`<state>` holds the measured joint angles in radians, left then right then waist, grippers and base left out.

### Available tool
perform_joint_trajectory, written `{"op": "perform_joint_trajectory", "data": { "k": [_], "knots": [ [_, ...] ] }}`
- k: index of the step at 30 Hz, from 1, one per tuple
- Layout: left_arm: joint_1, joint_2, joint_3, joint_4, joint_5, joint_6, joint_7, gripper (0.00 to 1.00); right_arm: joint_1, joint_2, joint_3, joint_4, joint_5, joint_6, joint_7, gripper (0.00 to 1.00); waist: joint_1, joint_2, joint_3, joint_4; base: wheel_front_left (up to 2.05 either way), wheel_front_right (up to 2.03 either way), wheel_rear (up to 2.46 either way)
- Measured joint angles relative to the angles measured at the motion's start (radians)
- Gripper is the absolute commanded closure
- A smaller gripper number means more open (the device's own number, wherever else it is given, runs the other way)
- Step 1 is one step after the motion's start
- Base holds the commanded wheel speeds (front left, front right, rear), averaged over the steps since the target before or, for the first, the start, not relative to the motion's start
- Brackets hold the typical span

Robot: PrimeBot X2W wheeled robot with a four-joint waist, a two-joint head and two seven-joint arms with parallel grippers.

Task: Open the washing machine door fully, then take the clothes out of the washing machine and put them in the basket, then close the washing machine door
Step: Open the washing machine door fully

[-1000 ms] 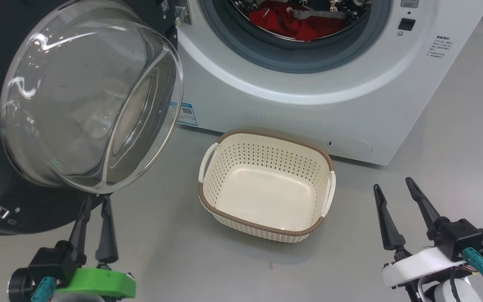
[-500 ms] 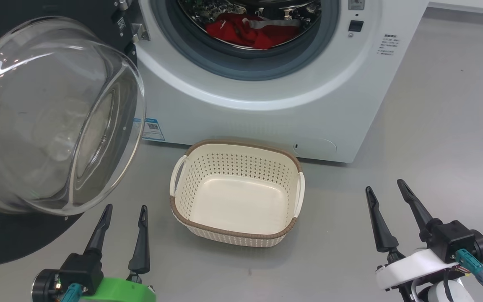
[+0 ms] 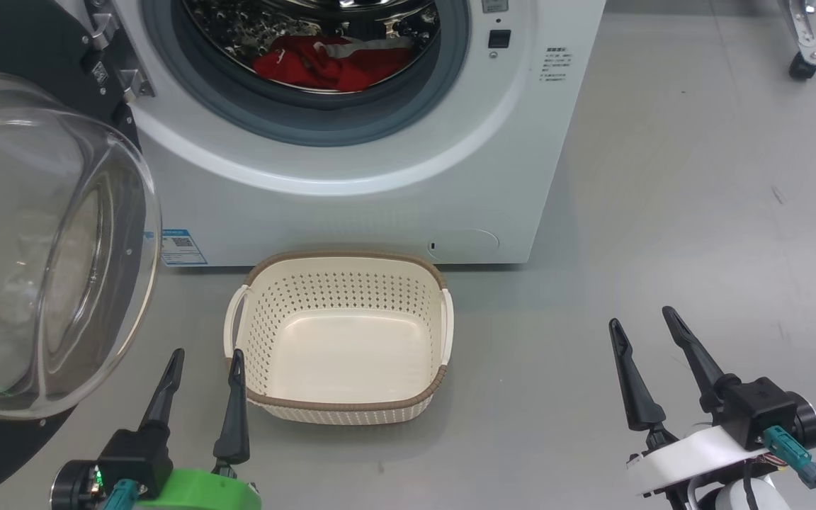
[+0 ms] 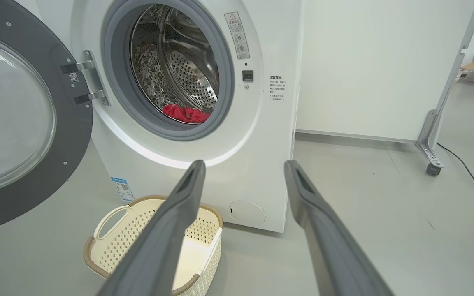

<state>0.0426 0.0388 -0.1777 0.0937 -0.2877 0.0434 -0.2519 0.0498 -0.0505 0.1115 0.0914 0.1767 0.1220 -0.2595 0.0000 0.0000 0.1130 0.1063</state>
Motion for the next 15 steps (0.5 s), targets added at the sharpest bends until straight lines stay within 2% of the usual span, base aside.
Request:
{"op": "perform_joint_trajectory", "data": {
  "k": [9,15],
  "knots": [
    [0.000,0.000,0.000,0.010,0.000,0.014,0.006,0.00,0.008,0.003,0.013,-0.016,0.000,0.000,0.000,0.00,0.0000,0.0000,0.000,-0.074,0.00,0.00,0.00],
    [0.000,0.001,-0.016,0.021,0.000,0.014,0.023,0.00,0.025,0.005,0.003,-0.027,0.000,-0.001,0.000,0.00,0.0000,0.0000,-0.001,-0.092,0.00,0.00,0.00]
  ]
}}
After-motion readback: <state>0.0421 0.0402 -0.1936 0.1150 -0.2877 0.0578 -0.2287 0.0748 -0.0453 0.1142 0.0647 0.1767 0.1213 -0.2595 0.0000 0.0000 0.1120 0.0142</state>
